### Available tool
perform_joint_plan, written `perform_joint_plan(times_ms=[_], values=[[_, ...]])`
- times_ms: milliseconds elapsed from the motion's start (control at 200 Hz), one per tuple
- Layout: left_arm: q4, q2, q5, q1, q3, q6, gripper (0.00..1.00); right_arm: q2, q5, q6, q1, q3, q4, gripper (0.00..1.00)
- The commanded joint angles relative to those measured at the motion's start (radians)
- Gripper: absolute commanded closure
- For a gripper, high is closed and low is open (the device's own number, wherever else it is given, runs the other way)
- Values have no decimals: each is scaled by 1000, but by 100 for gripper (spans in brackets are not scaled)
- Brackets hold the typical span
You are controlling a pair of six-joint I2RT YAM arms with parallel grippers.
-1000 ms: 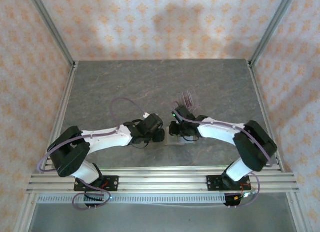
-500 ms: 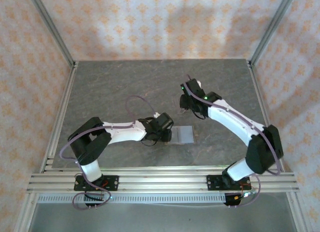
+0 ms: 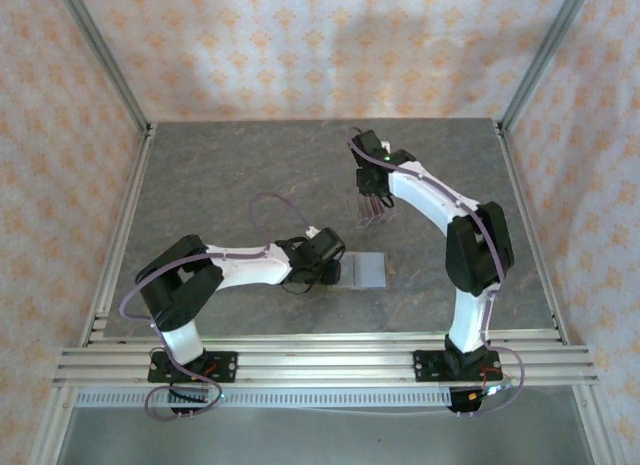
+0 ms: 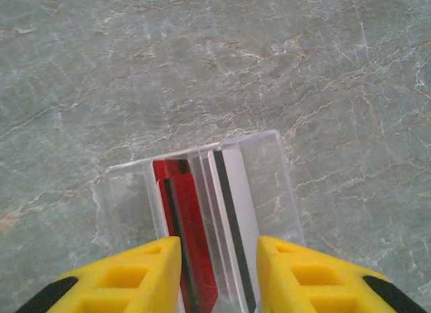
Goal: Put the credit cards into the card holder
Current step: Pick up the credit card from the storage box.
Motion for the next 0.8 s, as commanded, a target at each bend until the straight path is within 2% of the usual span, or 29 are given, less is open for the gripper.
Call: perform_joint_plan(times_ms=[0,325,681,796], values=[[8,45,1,-11,-43,-5,64,38,26,-20,-16,38,-65,68],[20,44,7,-12,-51,-9,64,83,-15,-23,-39,48,-68,76],[23,47,7,-12,-57,-13,64,50,-24,-30,-45,58,-83,100],[26,54,9,-12,-53,-14,64,13,-4,-42,-45,73,-99,100]])
